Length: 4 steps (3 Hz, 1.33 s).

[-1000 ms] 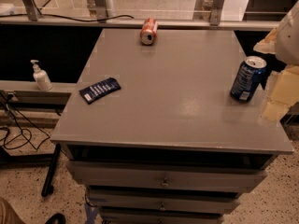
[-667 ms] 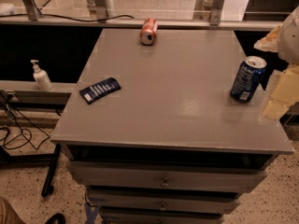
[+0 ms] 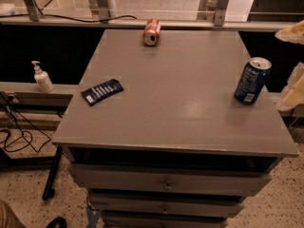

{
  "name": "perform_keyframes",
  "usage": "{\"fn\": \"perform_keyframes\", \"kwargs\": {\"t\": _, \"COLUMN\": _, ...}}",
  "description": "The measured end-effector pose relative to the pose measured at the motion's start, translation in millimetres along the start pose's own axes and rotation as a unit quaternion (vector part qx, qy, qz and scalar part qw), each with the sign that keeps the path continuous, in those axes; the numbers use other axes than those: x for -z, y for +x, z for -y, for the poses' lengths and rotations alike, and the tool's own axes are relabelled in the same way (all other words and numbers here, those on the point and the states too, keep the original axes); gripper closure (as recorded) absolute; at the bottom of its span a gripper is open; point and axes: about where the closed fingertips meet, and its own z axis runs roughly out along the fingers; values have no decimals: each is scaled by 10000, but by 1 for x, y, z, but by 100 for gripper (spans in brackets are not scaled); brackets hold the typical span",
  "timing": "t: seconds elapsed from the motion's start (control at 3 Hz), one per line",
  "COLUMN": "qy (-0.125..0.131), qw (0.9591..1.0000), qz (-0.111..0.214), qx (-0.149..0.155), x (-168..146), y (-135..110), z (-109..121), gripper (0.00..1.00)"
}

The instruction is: Move pepsi can near coke can

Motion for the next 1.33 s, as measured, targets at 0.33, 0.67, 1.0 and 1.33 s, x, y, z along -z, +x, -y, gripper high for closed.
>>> {"fn": "perform_keyframes", "kwargs": {"t": 0.33, "qy": 225, "qw": 9991, "qz": 349, "qx": -62, "x": -8, "y": 26, "z": 26, "gripper": 0}}
{"fn": "perform_keyframes", "kwargs": {"t": 0.67, "qy": 326, "qw": 9957, "qz": 785, "qx": -373, "x": -22, "y": 47, "z": 46, "gripper": 0}}
{"fn": "perform_keyframes", "kwargs": {"t": 1.0, "qy": 249, "qw": 9871, "qz": 1287, "qx": -924, "x": -46, "y": 59, "z": 50, "gripper": 0}}
{"fn": "perform_keyframes", "kwargs": {"t": 1.33, "qy": 131, "qw": 9746, "qz": 1771, "qx": -1361, "x": -70, "y": 58, "z": 48, "gripper": 0}}
